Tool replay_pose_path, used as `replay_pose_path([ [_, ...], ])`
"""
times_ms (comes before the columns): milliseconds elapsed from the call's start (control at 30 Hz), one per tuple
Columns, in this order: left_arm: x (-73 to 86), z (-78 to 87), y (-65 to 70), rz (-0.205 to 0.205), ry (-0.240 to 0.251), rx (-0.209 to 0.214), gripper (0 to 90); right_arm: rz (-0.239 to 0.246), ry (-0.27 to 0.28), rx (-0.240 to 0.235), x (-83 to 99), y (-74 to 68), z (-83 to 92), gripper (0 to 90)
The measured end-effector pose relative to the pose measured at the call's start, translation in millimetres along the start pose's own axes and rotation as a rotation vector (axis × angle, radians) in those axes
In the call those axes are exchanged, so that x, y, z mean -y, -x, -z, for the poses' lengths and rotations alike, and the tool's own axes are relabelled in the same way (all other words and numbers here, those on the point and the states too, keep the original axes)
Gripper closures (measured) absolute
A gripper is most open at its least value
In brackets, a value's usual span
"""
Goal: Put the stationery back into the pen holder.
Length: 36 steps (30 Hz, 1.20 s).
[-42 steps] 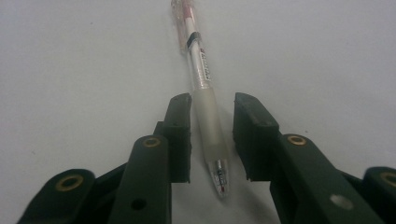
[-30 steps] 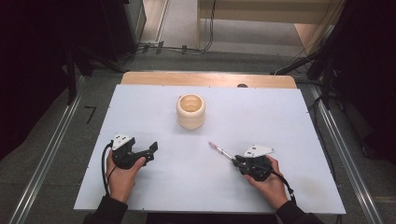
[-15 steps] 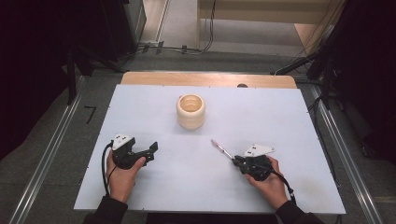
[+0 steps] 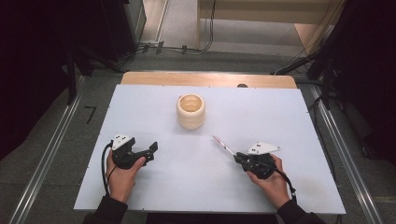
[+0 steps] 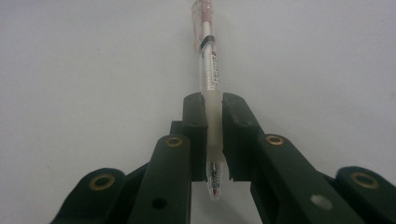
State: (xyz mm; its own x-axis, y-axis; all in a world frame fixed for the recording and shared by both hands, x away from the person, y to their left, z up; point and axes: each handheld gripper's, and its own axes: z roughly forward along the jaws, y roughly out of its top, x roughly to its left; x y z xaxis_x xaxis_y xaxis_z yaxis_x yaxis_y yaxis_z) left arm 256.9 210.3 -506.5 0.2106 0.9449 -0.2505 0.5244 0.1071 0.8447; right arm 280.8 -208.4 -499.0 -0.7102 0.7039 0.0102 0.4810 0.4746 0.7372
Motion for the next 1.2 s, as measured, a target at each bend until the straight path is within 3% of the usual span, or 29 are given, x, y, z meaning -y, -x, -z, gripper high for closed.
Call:
replay_pose_path([
  [667, 0.1, -0.1, -0.1, -0.004, -0.005, -0.004, 5.3, -0.034, 0.088, 0.025, -11.6, 9.9, 20.3, 78.6],
  [1200, -0.1, 0.0, -0.2, -0.001, 0.001, -0.002, 5.3, -0.043, 0.135, 0.023, -24.5, 14.5, 26.1, 78.6],
])
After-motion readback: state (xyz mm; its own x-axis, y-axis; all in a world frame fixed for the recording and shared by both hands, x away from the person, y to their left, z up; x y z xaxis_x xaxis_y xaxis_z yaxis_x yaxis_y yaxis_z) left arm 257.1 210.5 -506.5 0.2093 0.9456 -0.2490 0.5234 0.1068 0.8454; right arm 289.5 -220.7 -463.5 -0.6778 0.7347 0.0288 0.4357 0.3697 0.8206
